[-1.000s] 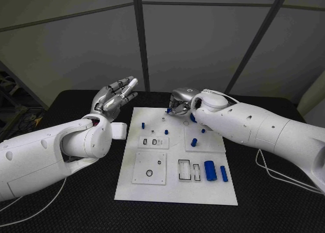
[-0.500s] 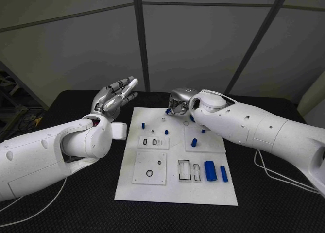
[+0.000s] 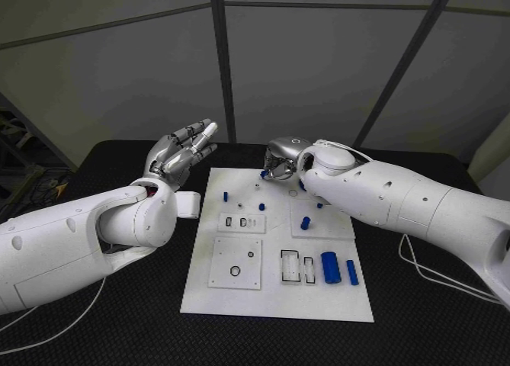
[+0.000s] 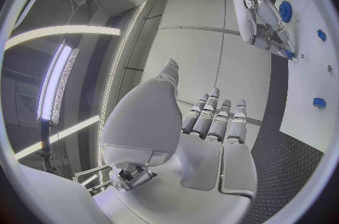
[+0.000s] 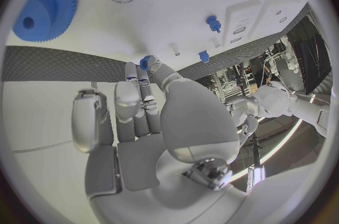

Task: Assemble the parts on the task board

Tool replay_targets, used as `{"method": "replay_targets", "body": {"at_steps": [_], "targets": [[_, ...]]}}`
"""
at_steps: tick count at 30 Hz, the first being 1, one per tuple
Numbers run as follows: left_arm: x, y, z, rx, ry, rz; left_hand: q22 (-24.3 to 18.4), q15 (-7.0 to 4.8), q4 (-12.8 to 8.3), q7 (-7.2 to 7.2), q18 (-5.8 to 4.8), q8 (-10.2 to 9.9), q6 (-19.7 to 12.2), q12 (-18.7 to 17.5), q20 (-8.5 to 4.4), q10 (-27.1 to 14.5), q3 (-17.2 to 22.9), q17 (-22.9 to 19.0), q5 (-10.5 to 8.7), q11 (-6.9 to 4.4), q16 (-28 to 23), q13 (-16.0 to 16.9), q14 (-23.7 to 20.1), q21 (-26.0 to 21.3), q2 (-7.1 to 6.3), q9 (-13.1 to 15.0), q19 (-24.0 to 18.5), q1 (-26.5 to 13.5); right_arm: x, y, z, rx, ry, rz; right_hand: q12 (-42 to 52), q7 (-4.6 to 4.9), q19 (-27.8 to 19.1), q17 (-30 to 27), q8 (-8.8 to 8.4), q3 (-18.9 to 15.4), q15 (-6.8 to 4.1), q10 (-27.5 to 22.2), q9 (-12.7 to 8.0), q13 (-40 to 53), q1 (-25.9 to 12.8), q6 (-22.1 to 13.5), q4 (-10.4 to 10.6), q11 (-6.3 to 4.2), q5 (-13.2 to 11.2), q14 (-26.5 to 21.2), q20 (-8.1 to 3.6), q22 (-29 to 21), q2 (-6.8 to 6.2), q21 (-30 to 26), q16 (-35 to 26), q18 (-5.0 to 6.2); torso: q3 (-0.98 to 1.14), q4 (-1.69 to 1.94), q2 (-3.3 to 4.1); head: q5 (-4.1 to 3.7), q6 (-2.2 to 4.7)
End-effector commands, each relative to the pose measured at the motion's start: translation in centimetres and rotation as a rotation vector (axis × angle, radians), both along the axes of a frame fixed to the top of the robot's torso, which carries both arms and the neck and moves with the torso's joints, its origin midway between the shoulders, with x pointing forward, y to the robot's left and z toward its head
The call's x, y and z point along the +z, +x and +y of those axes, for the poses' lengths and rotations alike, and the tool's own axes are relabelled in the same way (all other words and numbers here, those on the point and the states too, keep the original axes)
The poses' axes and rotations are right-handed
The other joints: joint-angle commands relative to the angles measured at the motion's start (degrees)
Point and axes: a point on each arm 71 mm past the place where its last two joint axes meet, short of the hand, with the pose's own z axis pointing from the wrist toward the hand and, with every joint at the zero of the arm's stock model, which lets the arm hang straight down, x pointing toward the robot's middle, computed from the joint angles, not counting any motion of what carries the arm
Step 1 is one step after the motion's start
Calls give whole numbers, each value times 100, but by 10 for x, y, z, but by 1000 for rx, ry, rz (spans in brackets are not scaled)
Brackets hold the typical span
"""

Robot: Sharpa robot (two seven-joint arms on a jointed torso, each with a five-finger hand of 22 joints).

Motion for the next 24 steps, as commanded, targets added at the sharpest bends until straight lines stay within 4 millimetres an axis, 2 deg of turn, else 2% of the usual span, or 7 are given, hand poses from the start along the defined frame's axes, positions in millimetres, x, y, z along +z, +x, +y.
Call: {"method": "replay_targets", "body": {"at_steps": [1, 9, 24], "targets": [[2, 0, -1, -9, 1, -14, 9, -12, -41, 359, -106, 14, 14, 22, 20, -11, 0, 5, 20, 21, 34, 6, 43, 34, 70, 6, 40, 0, 4, -2, 6, 27, 22, -31, -33, -102, 33, -5, -31, 27, 16, -47, 80, -10, 31, 94, 11, -3, 18, -4, 8, 214, 2, 11, 6, -38, 1, -1, 1, 2, 7], [2, 0, -1, -9, 2, -13, 9, -12, -41, 359, -106, 14, 14, 22, 20, -11, 0, 5, 20, 21, 34, 6, 43, 34, 70, 6, 40, 0, 5, -3, 8, 50, 42, -24, -17, -66, 42, 3, -97, 96, 28, -8, 79, -27, 108, 17, -16, 4, 43, -2, 25, 235, 18, 21, 9, -41, 2, -5, -1, 5, 4], [2, 0, -1, -9, 3, -11, 11, -8, -54, 362, -108, 14, 16, 24, 21, -14, -5, 5, 20, 25, 34, 6, 45, 39, 76, 6, 44, -3, 5, -4, 9, 70, 53, -19, -15, -60, 50, 15, -108, 137, 26, 31, 90, -42, 159, 17, -44, 0, 69, 2, 28, 250, 21, 29, 16, -43, 1, -3, 0, 9, -9]]}}
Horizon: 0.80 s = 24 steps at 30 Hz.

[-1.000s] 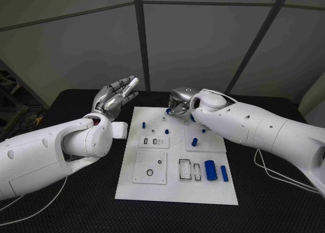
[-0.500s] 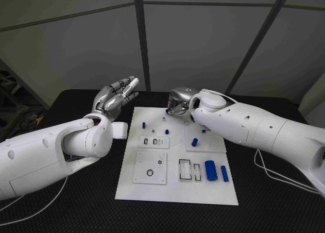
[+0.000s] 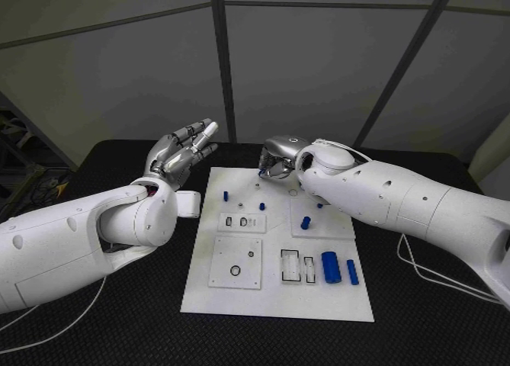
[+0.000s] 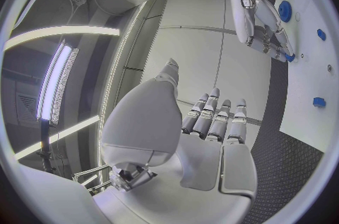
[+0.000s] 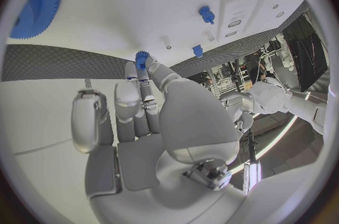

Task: Assemble the parts on the task board

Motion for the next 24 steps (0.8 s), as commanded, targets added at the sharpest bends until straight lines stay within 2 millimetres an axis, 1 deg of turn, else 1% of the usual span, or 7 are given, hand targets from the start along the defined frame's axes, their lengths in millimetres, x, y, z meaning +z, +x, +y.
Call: {"method": "replay_targets", "body": {"at_steps": [1, 3, 6, 12, 16, 19, 24], "targets": [[2, 0, -1, -9, 2, -12, 6, -8, -38, 362, -108, 14, 16, 24, 0, -14, 12, 6, 20, 25, 34, 6, 46, 39, 76, 6, 24, -3, 2, -1, 3, 24, 14, -8, -17, -33, 27, 4, 8, 30, 26, 31, 17, -8, 56, 7, 1, 1, 39, 2, 7, 248, 1, 28, 17, -43, -1, 0, -1, 2, 1], [2, 0, -1, -9, 2, -12, 6, -8, -38, 362, -108, 14, 16, 24, 0, -14, 12, 6, 20, 25, 34, 6, 46, 39, 76, 6, 24, -3, 2, -1, 3, 25, 13, -6, -22, -29, 23, -3, 3, 32, 27, 24, 18, -14, 59, 2, -4, 5, 40, 1, 8, 240, -9, 24, 13, -42, -2, 2, 0, 3, 1], [2, 0, -1, -9, 2, -12, 6, -8, -38, 362, -108, 14, 16, 24, 0, -14, 12, 6, 20, 25, 34, 6, 46, 39, 76, 6, 24, -3, 2, -1, 3, 26, 12, -4, -41, 2, -1, -35, -33, 37, 49, -52, 10, -53, 49, -59, -12, 34, 42, -6, 20, 204, -64, 7, -6, -35, -1, 1, 1, 3, -4], [2, 0, -1, -10, 2, -11, 6, -8, -38, 362, -108, 14, 16, 24, 0, -14, 12, 6, 20, 25, 34, 6, 46, 39, 76, 6, 24, -3, 1, -1, 3, 27, 7, 2, -44, 95, -129, -175, -54, 36, 150, -457, -39, -209, 3, -247, -21, 153, 10, -49, 99, 3, -251, -93, -100, 7, -2, -1, 0, 2, -12], [2, 0, -1, -9, 2, -11, 6, -8, -38, 362, -108, 14, 16, 24, 0, -14, 12, 6, 20, 25, 34, 6, 46, 39, 76, 6, 24, -3, 1, -1, 2, 26, 9, 2, -41, 145, -246, -304, -52, 27, 199, -735, -70, -303, 23, -325, -45, 215, -5, -84, 154, -188, -330, -190, -186, 48, -2, -1, 0, -1, -18], [2, 0, -1, -9, 2, -11, 6, -8, -38, 362, -108, 14, 16, 24, 0, -14, 12, 6, 20, 25, 34, 6, 46, 39, 76, 6, 24, -3, 1, -1, 2, 27, 12, 1, -39, 157, -289, -353, -51, 14, 215, -840, -85, -333, 42, -354, -58, 236, -11, -96, 178, -261, -355, -229, -220, 63, 0, 0, 0, -3, -19], [2, 0, -1, -9, 2, -10, 6, -8, -38, 362, -108, 14, 16, 24, 0, -14, 12, 6, 20, 25, 34, 6, 46, 39, 76, 6, 24, -3, 1, -1, 2, 28, 14, 2, -39, 157, -298, -359, -51, 11, 217, -854, -87, -336, 46, -358, -61, 239, -11, -98, 181, -275, -359, -236, -224, 67, 1, 2, 1, -3, -25]]}}
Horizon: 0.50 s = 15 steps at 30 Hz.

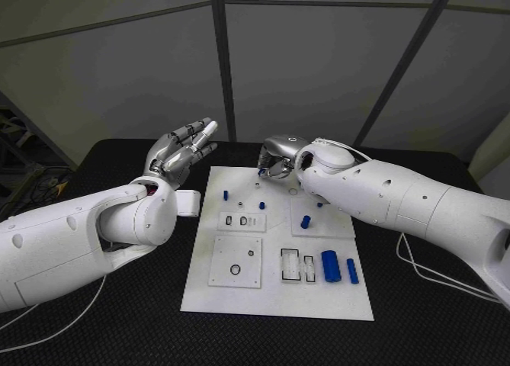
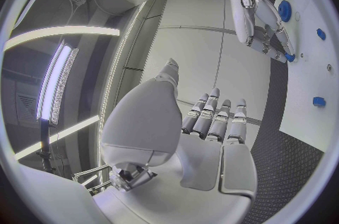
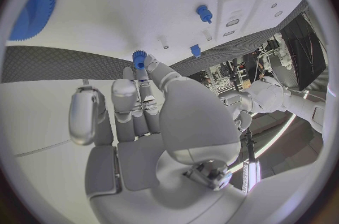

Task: Assemble the parts on the task board

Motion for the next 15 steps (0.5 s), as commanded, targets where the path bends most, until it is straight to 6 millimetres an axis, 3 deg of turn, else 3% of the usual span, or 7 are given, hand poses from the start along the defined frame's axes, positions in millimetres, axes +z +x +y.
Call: {"method": "replay_targets", "body": {"at_steps": [1, 10, 15], "targets": [[2, 0, -1, -10, 2, -12, 7, -8, -38, 362, -108, 14, 16, 24, 0, -14, 12, 8, 20, 25, 34, 6, 45, 39, 76, 6, 24, -3, 2, 0, 1, 13, 8, -2, -10, -9, -51, -8, -23, -3, 42, -40, -8, -9, 14, -33, -30, 16, -26, -7, 0, -7, -50, -28, -22, 66, 1, 3, 2, -5, -3], [2, 0, 0, -8, 2, -13, 9, -2, -58, 368, -111, 14, 17, 27, 3, -17, 6, 8, 20, 30, 34, 6, 50, 46, 85, 6, 31, -5, 1, -2, 2, 19, 11, 14, 14, -21, -51, -21, -28, -28, 43, -4, -22, -4, 0, -67, -25, 13, -39, -9, 8, -10, -77, -32, -33, 67, -1, 1, 1, -9, -9], [2, 0, 0, -8, 2, -13, 9, -2, -58, 368, -111, 14, 17, 27, 3, -17, 6, 8, 20, 30, 34, 6, 50, 46, 85, 6, 31, -5, 1, -3, 4, 29, 19, 24, 33, -100, -34, 16, -37, -55, 44, 106, -72, 5, -10, -238, -10, 10, -57, 7, 12, 14, -102, -25, -13, 63, -1, 4, 2, -10, -17]]}}
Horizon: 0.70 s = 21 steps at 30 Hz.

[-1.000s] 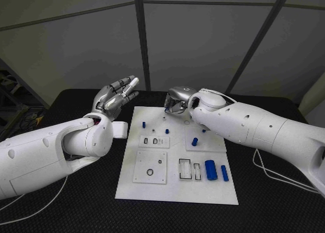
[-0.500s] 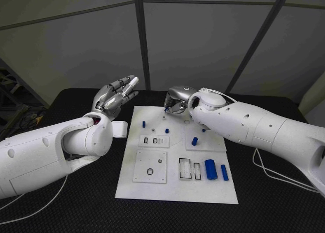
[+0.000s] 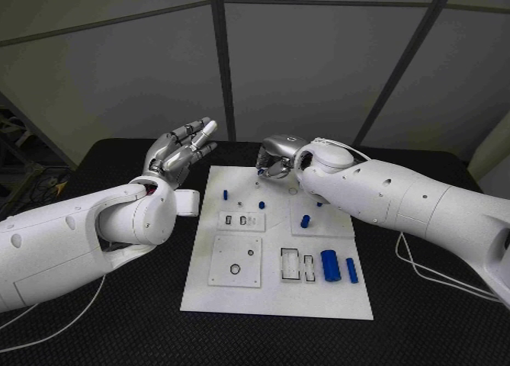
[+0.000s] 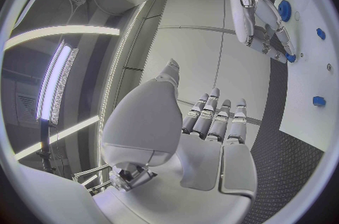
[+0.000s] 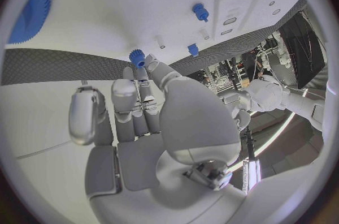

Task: Assemble the parts on the task board

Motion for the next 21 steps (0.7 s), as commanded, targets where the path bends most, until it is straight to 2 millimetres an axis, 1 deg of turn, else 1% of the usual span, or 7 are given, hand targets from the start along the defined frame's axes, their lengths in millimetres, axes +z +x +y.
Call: {"method": "replay_targets", "body": {"at_steps": [1, 9, 14, 16, 18, 20, 21], "targets": [[2, 0, -1, -8, 2, -14, 5, -2, -18, 368, -111, 14, 17, 27, 3, -17, -1, 8, 20, 30, 33, 6, 50, 12, 31, 6, 31, -12, 1, -1, 3, 20, 9, 15, 33, -39, -30, 28, -38, -40, 44, 92, -33, 5, -9, -128, 7, 0, -30, 11, 12, 21, -59, -24, -8, 63, -2, 4, 2, -1, -5], [3, 0, 0, -8, 2, -14, 7, 0, -26, 370, -112, 15, 18, 28, 4, -15, -3, 8, 20, 32, 34, 6, 52, 15, 35, 6, 34, -11, 3, -1, 3, 18, 26, -3, -2, -166, -51, -1, -34, -81, 63, -8, -111, -21, 33, -631, -27, 29, -35, 9, 25, -22, -139, -52, -28, 70, -2, 0, 0, -2, -2], [3, 0, 0, -7, 2, -15, 7, 0, -26, 370, -112, 15, 18, 28, 4, -15, -3, 8, 20, 32, 34, 6, 52, 15, 35, 6, 34, -11, 7, -2, -1, 12, 58, -50, -2, -193, -129, -26, -29, -127, 90, -197, -117, -22, 105, -818, -84, 65, 16, 3, 52, -156, -166, -123, -44, 98, 1, 0, -3, -7, 8], [3, 0, 1, -7, 2, -15, 7, 0, -26, 370, -112, 15, 18, 28, 4, -15, -3, 8, 20, 32, 34, 6, 52, 15, 35, 6, 34, -11, 9, -3, -4, 10, 73, -68, 6, -178, -134, -24, -17, -130, 92, -202, -110, -17, 122, -810, -96, 67, 84, 3, 55, -168, -160, -130, -43, 100, 7, -5, -5, -9, 11], [3, 0, 1, -6, 3, -15, 8, 1, -33, 371, -113, 15, 18, 29, 4, -14, -4, 8, 20, 33, 34, 6, 57, 17, 38, 6, 36, -11, 11, -4, -10, 6, 97, -86, 23, -131, -141, -33, 2, -127, 88, -156, -100, -7, 133, -758, -105, 59, 158, 1, 56, -184, -145, -139, -47, 104, 10, -14, -5, -12, 15], [3, 0, 2, -5, 3, -15, 8, 2, -35, 371, -113, 15, 19, 30, 5, -14, -5, 9, 20, 34, 34, 6, 59, 18, 38, 6, 37, -11, 14, -7, -19, -3, 129, -98, 45, -35, -135, -18, 22, -123, 75, -60, -90, 5, 124, -681, -104, 40, 205, 7, 48, -182, -135, -139, -37, 105, 10, -25, -8, -15, 35], [3, 0, 3, -5, 3, -15, 8, 2, -35, 371, -113, 15, 19, 30, 5, -14, -5, 9, 20, 34, 34, 6, 59, 18, 38, 6, 37, -11, 15, -8, -25, -8, 147, -100, 60, 38, -118, 7, 38, -120, 63, 6, -82, 11, 109, -623, -96, 23, 218, 15, 40, -157, -130, -126, -20, 100, 9, -29, -12, -19, 44]]}}
